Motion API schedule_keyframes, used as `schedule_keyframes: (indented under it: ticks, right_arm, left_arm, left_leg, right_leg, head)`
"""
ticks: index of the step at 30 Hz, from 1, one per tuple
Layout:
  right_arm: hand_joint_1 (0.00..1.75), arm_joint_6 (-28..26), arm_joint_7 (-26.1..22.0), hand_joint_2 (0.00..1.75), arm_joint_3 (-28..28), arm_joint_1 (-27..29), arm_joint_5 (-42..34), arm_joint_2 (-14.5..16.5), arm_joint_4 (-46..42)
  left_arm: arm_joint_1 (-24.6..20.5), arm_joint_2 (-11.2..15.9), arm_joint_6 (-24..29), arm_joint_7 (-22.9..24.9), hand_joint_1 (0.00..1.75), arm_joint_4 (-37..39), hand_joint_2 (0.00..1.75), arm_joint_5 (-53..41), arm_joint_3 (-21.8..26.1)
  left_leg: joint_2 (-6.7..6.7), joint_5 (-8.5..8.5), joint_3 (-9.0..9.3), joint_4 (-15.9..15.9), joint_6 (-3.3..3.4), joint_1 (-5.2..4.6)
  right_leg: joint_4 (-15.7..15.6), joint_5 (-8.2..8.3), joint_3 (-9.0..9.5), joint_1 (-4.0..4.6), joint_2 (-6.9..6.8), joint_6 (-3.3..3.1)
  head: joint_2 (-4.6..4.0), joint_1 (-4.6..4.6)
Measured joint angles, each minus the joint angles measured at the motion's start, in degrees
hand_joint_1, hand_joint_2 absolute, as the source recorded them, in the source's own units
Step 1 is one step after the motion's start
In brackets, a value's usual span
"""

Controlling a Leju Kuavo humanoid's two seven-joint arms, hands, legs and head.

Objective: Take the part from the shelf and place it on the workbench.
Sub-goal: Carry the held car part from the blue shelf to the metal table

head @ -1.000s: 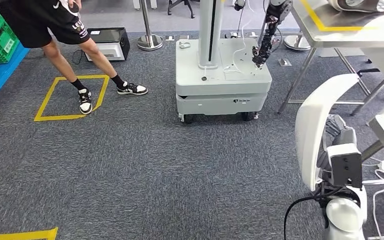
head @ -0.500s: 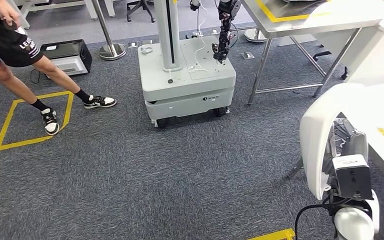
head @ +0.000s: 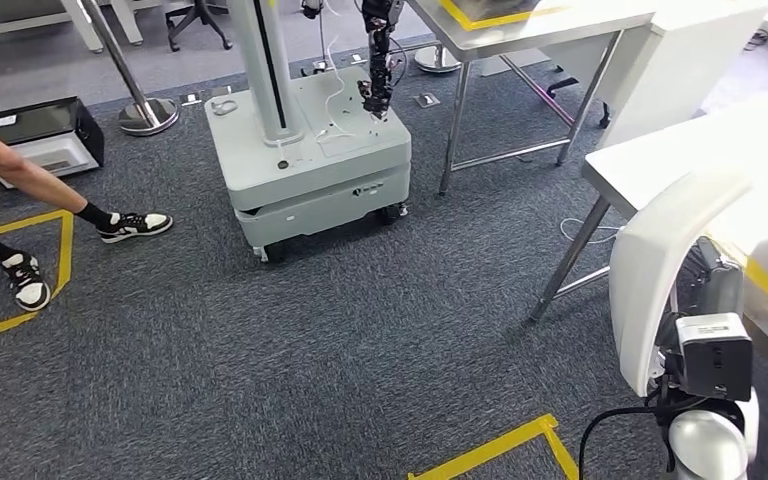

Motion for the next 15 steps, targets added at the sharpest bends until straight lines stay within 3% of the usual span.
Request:
schedule_keyframes:
  ticks: [1, 3, 5, 7, 9, 10, 11, 12, 13, 15]
  right_arm:
    - [1.75, -0.2, -0.1, 1.75, 0.0, -0.1, 0.0, 0.0, 0.1]
    - [1.75, -0.5, -0.4, 1.75, 0.0, -0.4, 0.2, 0.1, 0.4]
    - [1.75, -0.7, -0.7, 1.75, 0.0, -0.6, 0.5, 0.2, 0.6]
    - [1.75, -0.8, -0.9, 1.75, 0.0, -0.9, 0.6, 0.5, 0.6]
    - [1.75, -0.8, -1.0, 1.75, 0.0, -1.0, 0.6, 0.8, 0.8]
    - [1.75, -0.8, -1.0, 1.75, 0.0, -1.0, 0.6, 0.8, 0.9]
    - [1.75, -0.8, -0.9, 1.75, 0.0, -1.0, 0.6, 0.9, 1.1]
    - [1.75, -0.9, -0.9, 1.75, 0.0, -1.0, 0.6, 0.9, 1.2]
    - [1.75, -0.9, -0.9, 1.75, 0.0, -1.0, 0.7, 1.0, 1.3]
    - [1.75, -1.2, -0.8, 1.75, 0.0, -1.1, 0.9, 1.0, 1.4]
  left_arm:
    - [-0.1, 0.1, 0.1, 0.1, 0.00, 0.0, 0.00, 0.0, 0.0]
    - [-0.3, 0.5, 0.6, 0.5, 0.00, -0.1, 0.00, 0.0, 0.0]
    - [-0.6, 0.8, 1.1, 1.0, 0.00, -0.1, 0.00, 0.0, 0.0]
    - [-0.6, 1.1, 1.3, 1.1, 0.00, -0.1, 0.00, 0.1, 0.0]
    - [-0.3, 1.3, 1.2, 0.8, 0.00, 0.0, 0.00, 0.1, 0.0]
    - [-0.2, 1.5, 1.1, 0.7, 0.00, 0.0, 0.00, 0.1, 0.0]
    - [-0.1, 1.6, 1.0, 0.5, 0.00, 0.0, 0.00, 0.1, 0.0]
    - [-0.1, 1.6, 0.9, 0.3, 0.00, 0.0, 0.00, 0.1, 0.0]
    - [-0.1, 1.7, 0.7, 0.0, 0.00, 0.0, 0.00, 0.1, 0.0]
    - [-0.2, 1.8, 0.3, -0.3, 0.00, 0.0, 0.00, -0.1, 0.0]
  left_leg:
    - [0.45, -0.15, 0.08, 0.1, -0.29, -0.09]
    - [1.29, -0.32, 0.41, 0.1, -0.98, -0.12]
    - [-0.31, -1.27, 0.12, 1.0, -1.75, 0.10]
    - [-3.38, -4.27, -2.14, 6.1, -2.27, 0.37]
    - [-4.53, -7.33, -5.62, 13.6, -2.46, 0.43]
    - [-4.65, -7.64, -6.77, 15.8, -2.48, 0.43]
    - [-4.72, -6.75, -6.90, 15.7, -2.43, 0.45]
    - [-4.94, -4.89, -6.01, 13.5, -2.35, 0.50]
    - [-5.66, -2.62, -4.36, 9.6, -2.23, 0.59]
    - [-8.33, -0.06, -1.48, 2.8, -2.00, 0.80]
  right_leg:
    - [-1.2, 0.16, 0.56, 0.20, -0.46, -0.34]
    - [-1.5, 0.34, 0.39, 0.35, 0.44, -1.11]
    - [-1.8, 0.62, 0.42, 0.13, 1.52, -1.85]
    - [-2.0, 0.85, 0.45, -0.12, 2.50, -2.38]
    - [-2.0, 0.92, 0.35, -0.10, 3.74, -2.60]
    - [-1.9, 0.93, 0.32, -0.09, 4.45, -2.63]
    - [-1.8, 0.94, 0.31, -0.10, 5.19, -2.62]
    - [-1.7, 0.95, 0.31, -0.13, 5.94, -2.60]
    - [-1.6, 0.95, 0.29, -0.17, 6.65, -2.52]
    - [-1.3, 1.05, -0.02, -0.20, 8.01, -2.00]
  head:
    - [0.01, 0.01]
    - [0.01, 0.06]
    - [0.00, 0.02]
    - [0.00, -0.08]
    - [0.00, -0.17]
    - [0.00, -0.18]
    - [0.00, -0.19]
    - [0.00, -0.19]
    - [0.00, -0.19]
    - [0.00, -0.16]
